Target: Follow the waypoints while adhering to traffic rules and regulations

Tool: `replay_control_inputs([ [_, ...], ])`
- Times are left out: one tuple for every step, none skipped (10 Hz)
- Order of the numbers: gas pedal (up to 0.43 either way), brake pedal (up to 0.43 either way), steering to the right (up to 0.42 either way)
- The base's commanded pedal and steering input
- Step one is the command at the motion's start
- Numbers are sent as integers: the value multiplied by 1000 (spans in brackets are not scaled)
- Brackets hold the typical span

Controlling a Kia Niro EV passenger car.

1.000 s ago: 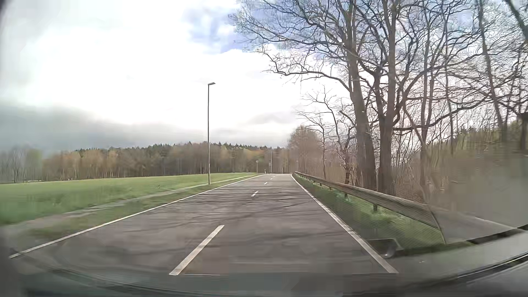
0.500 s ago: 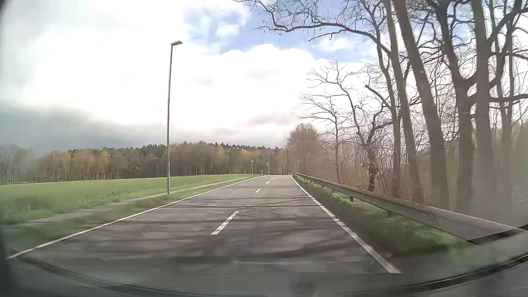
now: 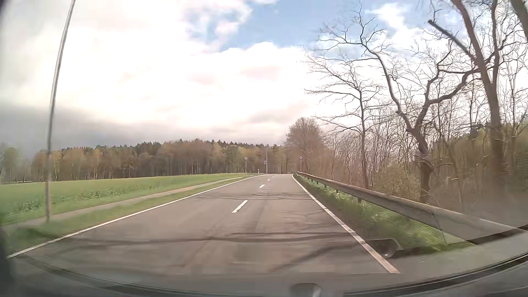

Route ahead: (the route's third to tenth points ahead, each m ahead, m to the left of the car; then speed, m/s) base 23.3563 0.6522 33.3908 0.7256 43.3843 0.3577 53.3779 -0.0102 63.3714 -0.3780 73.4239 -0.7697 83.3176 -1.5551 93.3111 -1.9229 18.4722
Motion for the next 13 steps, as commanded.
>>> replay_control_inputs([
  [79, 0, 1],
  [67, 0, 1],
  [67, 0, 2],
  [67, 0, 2],
  [67, 0, 2],
  [67, 0, 2],
  [67, 0, 2],
  [67, 0, 2],
  [67, 0, 1],
  [67, 0, 1],
  [67, 0, 1],
  [67, 0, 1],
  [67, 0, 2],
])
